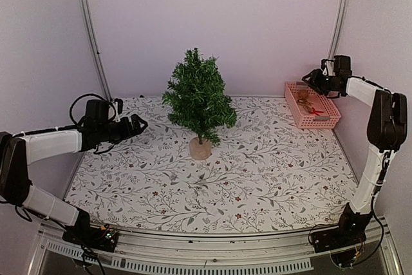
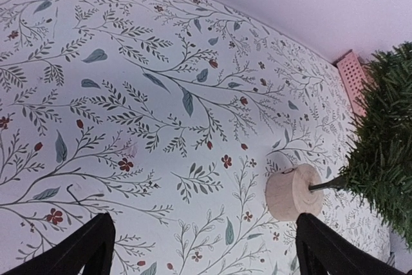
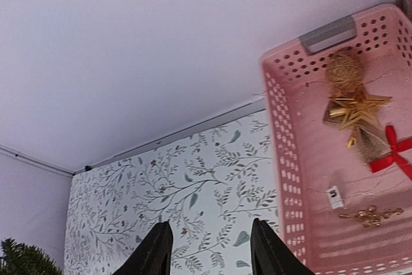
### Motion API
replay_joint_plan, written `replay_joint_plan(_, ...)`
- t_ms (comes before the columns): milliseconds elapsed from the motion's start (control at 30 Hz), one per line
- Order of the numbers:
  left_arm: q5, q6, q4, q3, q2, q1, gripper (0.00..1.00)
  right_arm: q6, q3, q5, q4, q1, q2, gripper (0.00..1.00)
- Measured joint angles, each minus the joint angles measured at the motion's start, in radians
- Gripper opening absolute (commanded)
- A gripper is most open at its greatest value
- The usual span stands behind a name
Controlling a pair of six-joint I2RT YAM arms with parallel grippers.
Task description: Decorate the small christmas tree
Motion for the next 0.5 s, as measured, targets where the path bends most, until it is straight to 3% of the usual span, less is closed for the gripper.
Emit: replay_joint_plan(500,-0.029,0.045,-0.031,0.043,0.03,0.0,0.99,-0.195,0.158,0.194,-0.284,-0.042,0.28,0.46)
